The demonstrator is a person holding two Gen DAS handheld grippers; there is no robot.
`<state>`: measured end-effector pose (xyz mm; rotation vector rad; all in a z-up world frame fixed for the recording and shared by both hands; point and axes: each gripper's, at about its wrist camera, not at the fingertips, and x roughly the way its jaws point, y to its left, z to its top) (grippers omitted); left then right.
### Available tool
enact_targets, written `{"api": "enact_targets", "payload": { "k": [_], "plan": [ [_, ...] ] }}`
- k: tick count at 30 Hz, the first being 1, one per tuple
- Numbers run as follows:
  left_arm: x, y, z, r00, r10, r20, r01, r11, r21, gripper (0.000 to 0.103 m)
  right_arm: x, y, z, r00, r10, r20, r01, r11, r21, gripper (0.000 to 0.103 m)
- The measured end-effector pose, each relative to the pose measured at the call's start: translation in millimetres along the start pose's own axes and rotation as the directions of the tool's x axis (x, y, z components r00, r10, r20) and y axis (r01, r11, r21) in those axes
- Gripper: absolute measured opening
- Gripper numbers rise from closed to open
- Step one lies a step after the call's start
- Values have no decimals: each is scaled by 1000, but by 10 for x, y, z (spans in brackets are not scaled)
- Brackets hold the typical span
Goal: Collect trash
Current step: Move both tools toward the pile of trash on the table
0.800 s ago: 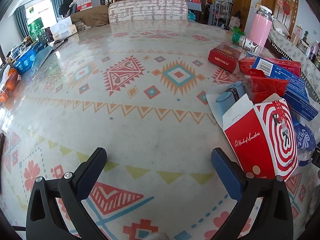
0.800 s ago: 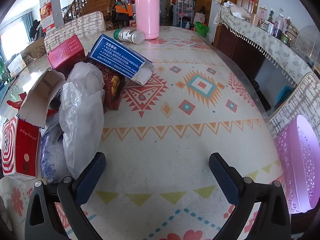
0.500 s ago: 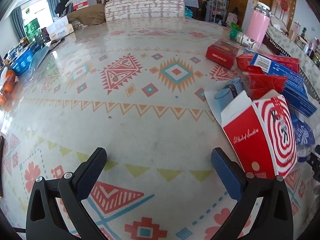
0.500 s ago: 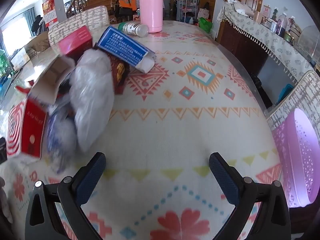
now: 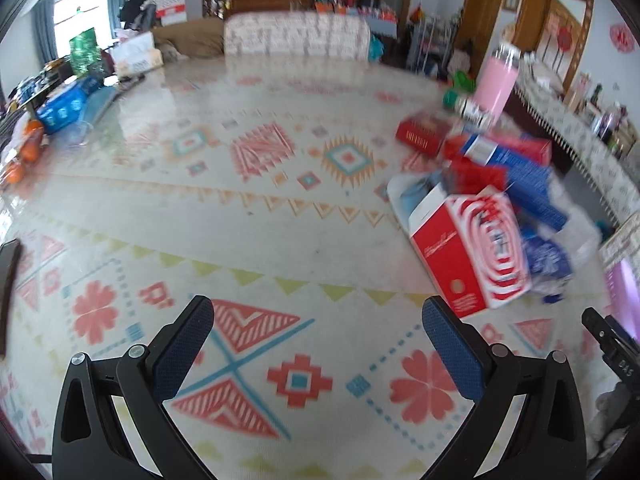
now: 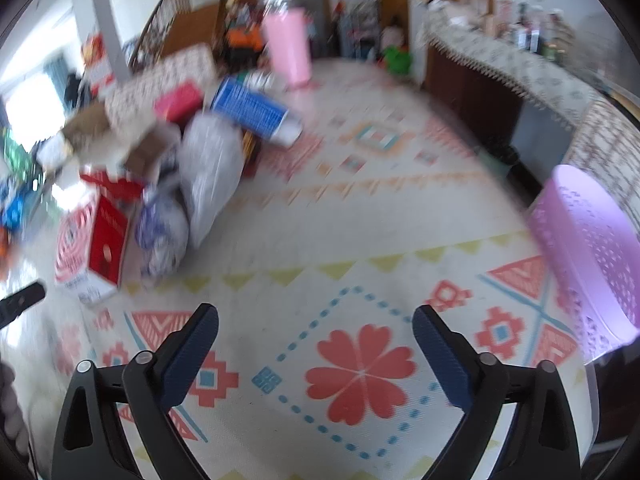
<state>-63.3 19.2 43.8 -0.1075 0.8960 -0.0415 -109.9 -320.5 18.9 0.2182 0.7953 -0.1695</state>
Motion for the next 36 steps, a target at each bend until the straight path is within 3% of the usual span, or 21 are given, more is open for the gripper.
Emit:
{"api": "enact_targets", "payload": {
  "k": [2,6,10,15,21,25,32,36],
  "plan": [
    [-164,-8,-29,1000,-7,30,8,1000,-14,103,-171,-30,-25,996,-15,87,13,1000,26,98],
    [-471,-134,-128,994,-2,107,4,1000,-21,103,-473,-131,-96,969,-80,236,54,992,116,98],
    [-656,-267,-192,987,1,158,1,1000,-11,103,-676,-135,-172,938,-131,320,87,985,149,98],
    [-750,-353,-232,980,33,197,-34,999,3,103,-862,34,-241,888,-160,431,132,987,94,98],
    [-770,-386,-274,976,69,208,-73,997,10,103,-940,205,-342,860,-112,498,146,989,-30,98],
    [-714,-440,-299,978,72,198,-79,996,30,103,-915,196,-329,872,-83,483,117,992,-41,101],
    [-604,-538,-332,980,89,180,-103,992,73,103,-724,247,-248,922,7,388,52,989,-140,101],
    [-562,-530,-326,976,99,193,-116,990,77,103,-720,208,-55,925,12,380,72,976,-206,101]
  ]
}}
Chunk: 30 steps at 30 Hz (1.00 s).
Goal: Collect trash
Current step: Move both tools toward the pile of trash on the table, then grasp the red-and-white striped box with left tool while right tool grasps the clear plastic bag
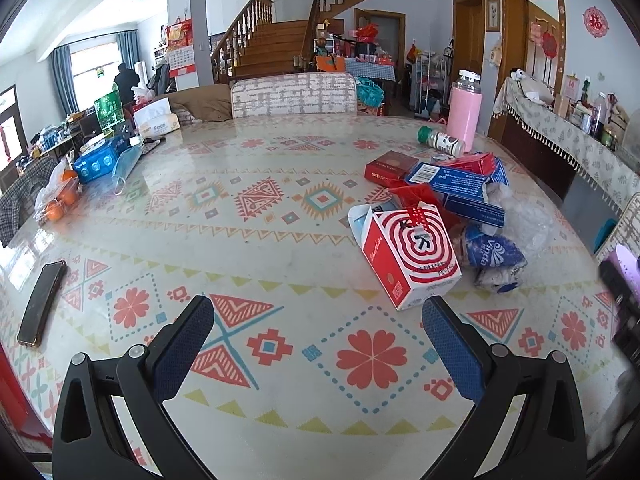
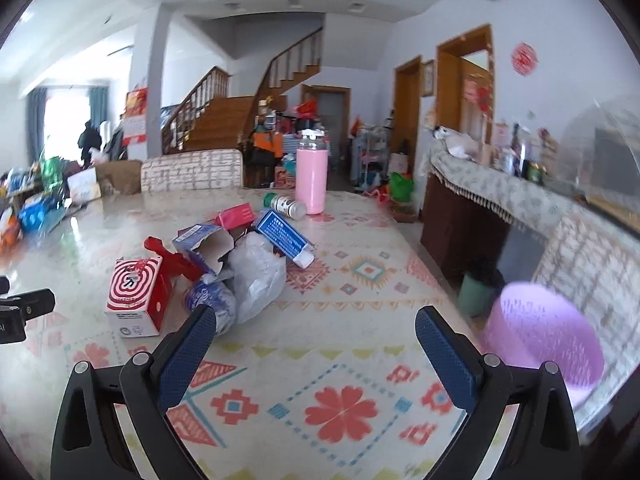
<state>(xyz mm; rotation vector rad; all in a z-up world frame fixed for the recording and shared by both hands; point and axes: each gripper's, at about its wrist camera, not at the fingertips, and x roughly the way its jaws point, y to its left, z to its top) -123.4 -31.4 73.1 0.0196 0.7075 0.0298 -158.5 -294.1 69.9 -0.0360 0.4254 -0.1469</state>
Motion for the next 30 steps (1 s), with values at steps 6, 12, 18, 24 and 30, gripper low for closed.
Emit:
{"api": "enact_targets", "payload": {
  "k": [6,12,18,24,30],
  "plan": [
    [126,19,-38,1000,-5,-31,4,1000,-22,103,-157,-337,226,994,-70,84,47,967,251,101],
    [85,54,-39,1000,19,-16,-19,1000,17,103,-252,-216,-109,995,-95,17,85,951,299,103],
    [113,170,-6,999,-26,-38,26,1000,1,103,-269,46,-311,997,-74,-18,76,983,165,103],
    [161,181,153,990,-131,-57,131,991,-11,103,-122,-10,-200,996,49,-81,-43,996,82,103],
    [445,-80,328,964,-241,-111,243,970,13,103,250,-181,54,964,202,-171,-192,979,74,103]
  ]
}}
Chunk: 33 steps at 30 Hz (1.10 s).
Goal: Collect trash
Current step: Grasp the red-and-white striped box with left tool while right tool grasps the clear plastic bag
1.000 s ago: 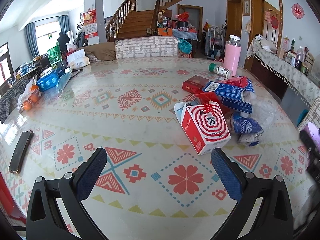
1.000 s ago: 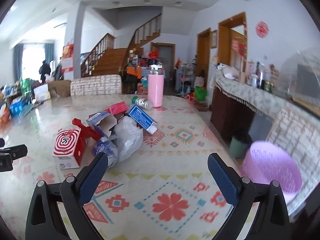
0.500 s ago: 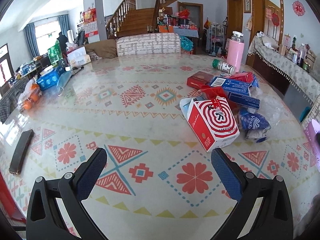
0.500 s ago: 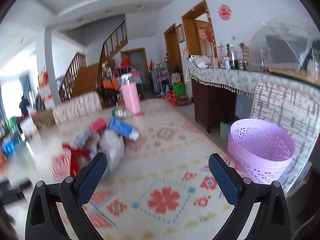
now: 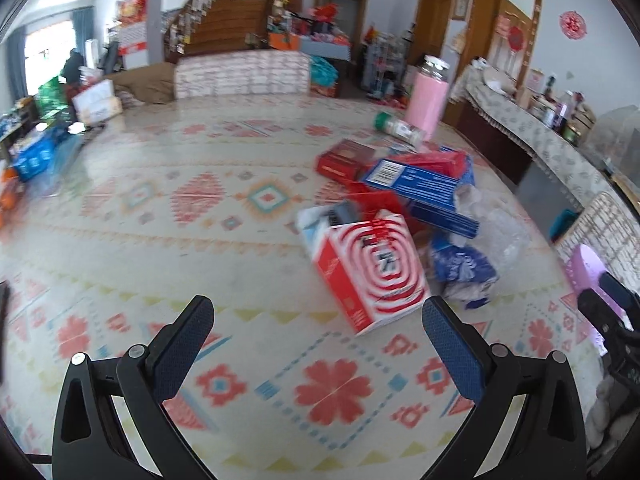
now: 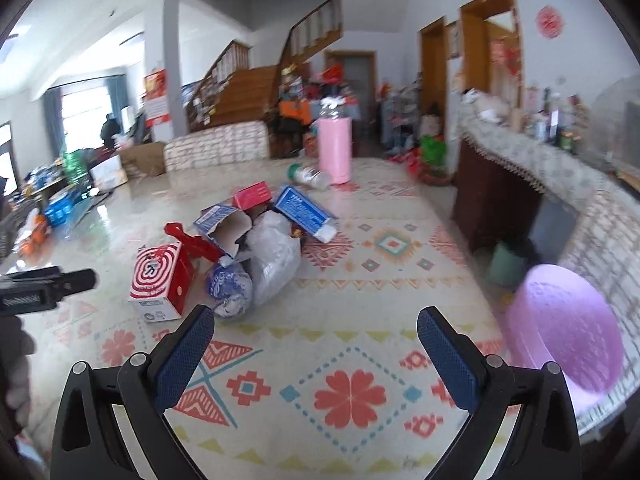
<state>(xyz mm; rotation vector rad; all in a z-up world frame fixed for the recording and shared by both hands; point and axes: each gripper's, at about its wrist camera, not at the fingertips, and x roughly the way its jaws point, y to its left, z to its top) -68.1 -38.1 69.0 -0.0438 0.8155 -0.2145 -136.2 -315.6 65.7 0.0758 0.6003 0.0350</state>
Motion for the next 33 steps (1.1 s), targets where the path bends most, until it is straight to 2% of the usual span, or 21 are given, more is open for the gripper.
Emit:
{"api": "enact_targets", "payload": {
  "k": [4,10,14,17,21,23,24,25,28,33],
  "plan": [
    [238,-118,96,999,-24,-32,24,1000,16,103,338,-71,158,997,46,-59,-47,999,-4,103],
    [547,-183,200,998,6,-70,-4,1000,31,103,836,-77,336,988,109,-113,-107,994,23,103],
    [666,-188,228,996,11,-86,-8,999,34,103,1079,3,427,984,126,-126,-125,992,19,102],
    [718,-209,243,995,-10,-95,13,1000,27,103,1255,52,454,980,130,-150,-128,991,23,97],
    [769,-267,211,993,-24,-113,29,999,41,100,1370,52,448,972,149,-180,-143,989,43,76],
    [787,-296,174,991,-45,-129,51,998,45,82,1400,32,429,966,167,-199,-157,985,65,61],
    [788,-303,162,989,-54,-137,60,997,40,73,1408,19,412,961,183,-209,-169,982,82,47],
    [769,-296,159,990,-58,-130,62,998,30,69,1404,-1,389,955,202,-217,-183,978,102,35],
    [655,-266,136,993,-58,-105,59,998,10,64,1332,-22,354,948,236,-211,-212,968,132,17],
    [333,-183,99,994,-90,-57,89,996,-20,60,1062,-2,298,953,246,-176,-224,965,133,12]
  ]
}}
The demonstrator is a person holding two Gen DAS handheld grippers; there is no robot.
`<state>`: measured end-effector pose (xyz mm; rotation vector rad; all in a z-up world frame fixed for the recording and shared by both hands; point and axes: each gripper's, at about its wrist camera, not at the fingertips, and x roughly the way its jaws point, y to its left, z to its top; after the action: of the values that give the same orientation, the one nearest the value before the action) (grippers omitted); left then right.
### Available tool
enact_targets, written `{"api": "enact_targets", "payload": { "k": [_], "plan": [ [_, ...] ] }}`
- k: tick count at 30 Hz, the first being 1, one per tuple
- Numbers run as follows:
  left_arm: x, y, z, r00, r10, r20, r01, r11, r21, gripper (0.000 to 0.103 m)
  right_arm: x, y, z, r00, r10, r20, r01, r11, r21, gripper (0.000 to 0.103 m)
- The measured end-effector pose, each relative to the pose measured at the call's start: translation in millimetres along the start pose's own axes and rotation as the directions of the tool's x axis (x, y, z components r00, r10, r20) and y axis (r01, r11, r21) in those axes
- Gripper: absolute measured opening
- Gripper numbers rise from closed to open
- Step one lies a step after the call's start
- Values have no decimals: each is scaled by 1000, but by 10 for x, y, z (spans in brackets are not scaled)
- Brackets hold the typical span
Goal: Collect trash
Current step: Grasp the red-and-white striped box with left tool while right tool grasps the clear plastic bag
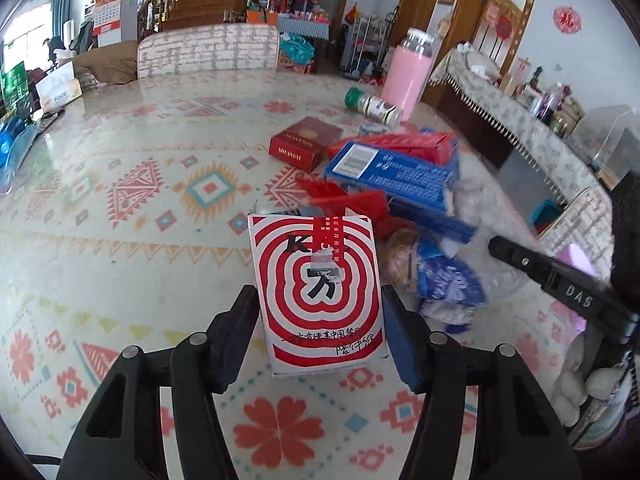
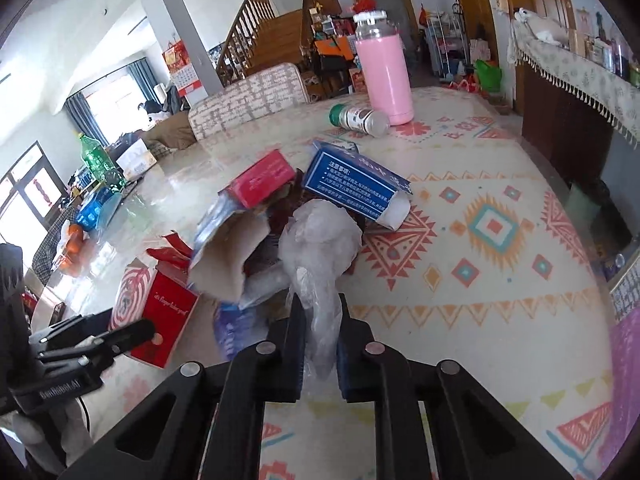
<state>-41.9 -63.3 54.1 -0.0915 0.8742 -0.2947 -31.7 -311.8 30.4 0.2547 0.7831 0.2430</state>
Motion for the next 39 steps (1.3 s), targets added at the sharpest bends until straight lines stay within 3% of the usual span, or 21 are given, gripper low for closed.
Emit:
{"api": "enact_targets", "payload": {
  "k": [8,15,19,30,35,39],
  "plan": [
    [-548,-104,-170,994,21,104,-24,999,35,59,-512,122,-249,998,1,63,-1,1000,-3,11],
    [-849,-302,-304,976,78,204,-102,989,110,58,-895,265,-471,994,-17,106,21,999,-35,11],
    [-950,-327,-342,969,68,238,-99,988,122,57,-1059,316,-553,990,-27,135,34,998,-45,11],
    [-759,16,-427,986,56,158,-65,996,55,57,-1014,248,-766,995,-27,94,29,999,-22,11],
    [-741,130,-532,988,55,145,-64,996,56,58,-963,201,-838,997,-17,70,17,1000,-7,11],
    [-675,190,-664,994,37,102,-46,995,87,64,-898,195,-897,999,-12,53,12,1000,-13,12]
  ]
}}
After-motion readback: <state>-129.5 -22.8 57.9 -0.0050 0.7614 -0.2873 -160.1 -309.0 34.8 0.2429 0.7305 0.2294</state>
